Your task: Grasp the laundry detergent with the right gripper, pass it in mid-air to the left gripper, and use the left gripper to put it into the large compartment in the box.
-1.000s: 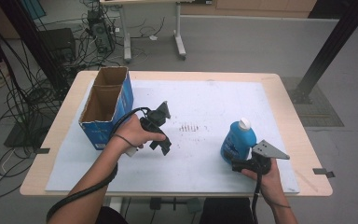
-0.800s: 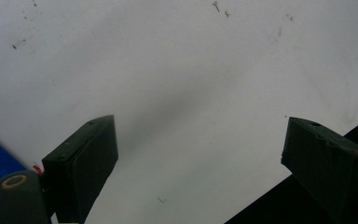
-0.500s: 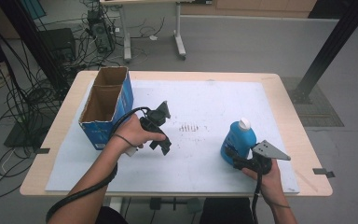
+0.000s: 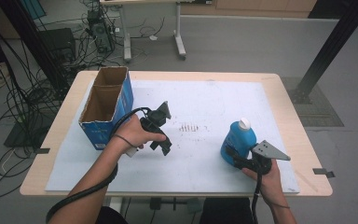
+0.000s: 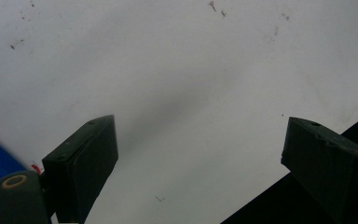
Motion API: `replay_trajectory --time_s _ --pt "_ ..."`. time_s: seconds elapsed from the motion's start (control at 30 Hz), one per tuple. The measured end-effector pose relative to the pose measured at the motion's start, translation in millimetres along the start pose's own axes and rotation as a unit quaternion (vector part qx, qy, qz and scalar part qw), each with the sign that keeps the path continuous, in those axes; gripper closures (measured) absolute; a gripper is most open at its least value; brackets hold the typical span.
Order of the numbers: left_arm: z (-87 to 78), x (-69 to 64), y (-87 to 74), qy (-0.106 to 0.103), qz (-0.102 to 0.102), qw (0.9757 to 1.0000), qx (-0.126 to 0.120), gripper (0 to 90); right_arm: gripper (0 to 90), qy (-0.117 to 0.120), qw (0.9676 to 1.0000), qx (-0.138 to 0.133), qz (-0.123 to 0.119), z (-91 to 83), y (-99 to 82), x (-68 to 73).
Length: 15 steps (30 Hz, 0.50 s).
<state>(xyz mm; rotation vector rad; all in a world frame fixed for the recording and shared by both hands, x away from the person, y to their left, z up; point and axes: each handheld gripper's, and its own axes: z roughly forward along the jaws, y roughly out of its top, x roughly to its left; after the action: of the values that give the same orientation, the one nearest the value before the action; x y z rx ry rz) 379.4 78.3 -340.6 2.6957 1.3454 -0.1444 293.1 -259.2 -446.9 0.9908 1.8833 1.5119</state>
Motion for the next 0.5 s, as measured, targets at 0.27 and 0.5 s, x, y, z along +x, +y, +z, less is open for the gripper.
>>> replay_trajectory --time_s 0.27,0.5 --pt "-1.5 -0.5 0.0 0.001 0.0 1.0 -0.002 10.9 40.9 0.005 1.0 -0.001 0.0 -0.2 -0.4 0.3" --pt "-1.0 -1.0 0.2 0.001 0.0 1.0 -0.001 10.9 41.7 0.006 1.0 -0.001 -0.004 -0.3 -0.3 0.3"
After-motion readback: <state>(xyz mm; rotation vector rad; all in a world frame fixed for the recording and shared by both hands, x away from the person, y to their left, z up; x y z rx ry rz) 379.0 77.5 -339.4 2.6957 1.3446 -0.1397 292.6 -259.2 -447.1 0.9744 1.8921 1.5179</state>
